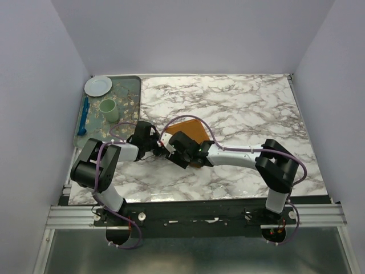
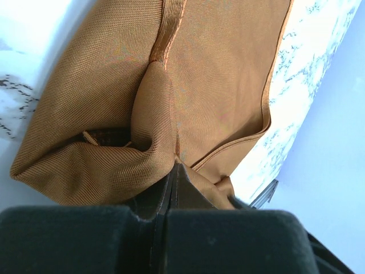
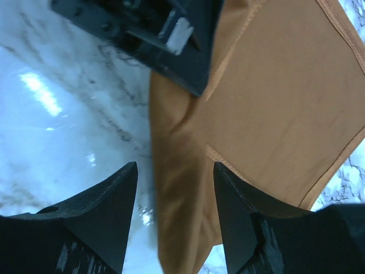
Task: Fold the napkin, place the utensils inside, and roll it up
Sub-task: Roll the napkin with the utensil
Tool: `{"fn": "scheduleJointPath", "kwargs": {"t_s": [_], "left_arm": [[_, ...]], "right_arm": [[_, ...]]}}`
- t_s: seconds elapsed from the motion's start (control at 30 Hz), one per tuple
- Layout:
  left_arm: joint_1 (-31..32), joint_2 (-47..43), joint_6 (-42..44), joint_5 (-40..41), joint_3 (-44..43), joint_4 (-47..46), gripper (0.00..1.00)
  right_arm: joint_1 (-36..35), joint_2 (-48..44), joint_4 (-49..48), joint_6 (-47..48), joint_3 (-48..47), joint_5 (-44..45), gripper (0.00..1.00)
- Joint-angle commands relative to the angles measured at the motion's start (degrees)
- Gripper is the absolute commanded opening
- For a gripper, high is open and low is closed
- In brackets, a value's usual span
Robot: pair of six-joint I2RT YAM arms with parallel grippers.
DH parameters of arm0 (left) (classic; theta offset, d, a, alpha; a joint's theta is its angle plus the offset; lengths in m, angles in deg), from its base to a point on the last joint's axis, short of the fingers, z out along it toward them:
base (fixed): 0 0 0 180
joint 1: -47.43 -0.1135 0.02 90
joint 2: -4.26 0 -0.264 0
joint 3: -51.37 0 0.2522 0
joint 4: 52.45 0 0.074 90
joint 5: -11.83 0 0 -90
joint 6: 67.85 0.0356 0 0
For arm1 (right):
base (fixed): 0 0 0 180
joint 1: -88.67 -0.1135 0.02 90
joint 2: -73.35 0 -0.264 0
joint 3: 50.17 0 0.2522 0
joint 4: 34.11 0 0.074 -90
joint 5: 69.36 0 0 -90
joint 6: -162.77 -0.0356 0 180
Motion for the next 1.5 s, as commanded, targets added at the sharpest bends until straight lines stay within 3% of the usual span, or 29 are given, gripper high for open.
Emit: {"fn": "scheduleJointPath", "kwargs": {"t_s": [0.0, 0.23, 0.33, 0.43, 0.47, 0.63, 0.73, 0.9, 1.1, 1.17, 1.27, 1.47], "left_arm": [[-0.79, 2.53, 3.64, 2.71, 2.24, 11.53, 0.0], [-1.23, 1.48, 3.64, 2.1, 2.6, 11.97, 0.0], [-1.41, 0.95, 3.73, 1.75, 2.51, 12.23, 0.0], [-1.84, -0.1, 4.43, 1.57, 2.25, 13.02, 0.0], [-2.11, -0.54, 4.6, 1.74, 2.16, 13.2, 0.0], [-2.81, -2.91, 6.98, 1.92, 0.32, 15.83, 0.0], [-3.43, -4.58, 9.52, 3.05, -1.7, 19.25, 0.05], [-5.88, -9.67, 13.65, 4.12, -7.05, 25.48, 0.25], [-8.79, -15.91, 16.64, 6.31, -12.86, 31.99, 0.41], [-8.88, -16.8, 17.09, 6.58, -13.4, 33.14, 0.51], [-8.88, -17.77, 16.74, 6.14, -12.7, 34.82, 0.59], [-7.83, -18.03, 13.66, 1.31, -7.43, 31.93, 0.59]], "right_arm": [[-0.7, 4.37, -5.45, 2.58, -0.89, 5.24, 0.64], [-0.88, 8.07, -6.24, -2.86, -2.3, 5.49, 0.63], [-0.88, 9.48, -6.24, -4.36, -2.21, 7.25, 0.58], [-0.44, 10.09, -5.8, -6.47, -1.51, 5.86, 0.39], [0.0, 10.18, -5.63, -7.78, -1.16, 5.24, 0.27], [0.88, 9.39, -5.36, -10.43, 1.21, 0.15, 0.1], [1.76, 9.04, -4.75, -10.96, 1.04, -5.21, 0.05], [5.0, 9.13, -3.52, -16.14, 0.51, -18.39, 0.01], [10.89, 10.09, -3.78, -20.62, -0.28, -35.09, 0.01], [13.95, 11.41, -3.78, -22.72, -1.15, -42.44, 0.01], [18.09, 14.48, -3.78, -25.8, -3.0, -52.55, 0.01], [23.72, 21.25, -3.78, -31.25, -6.25, -64.18, 0.01]]}}
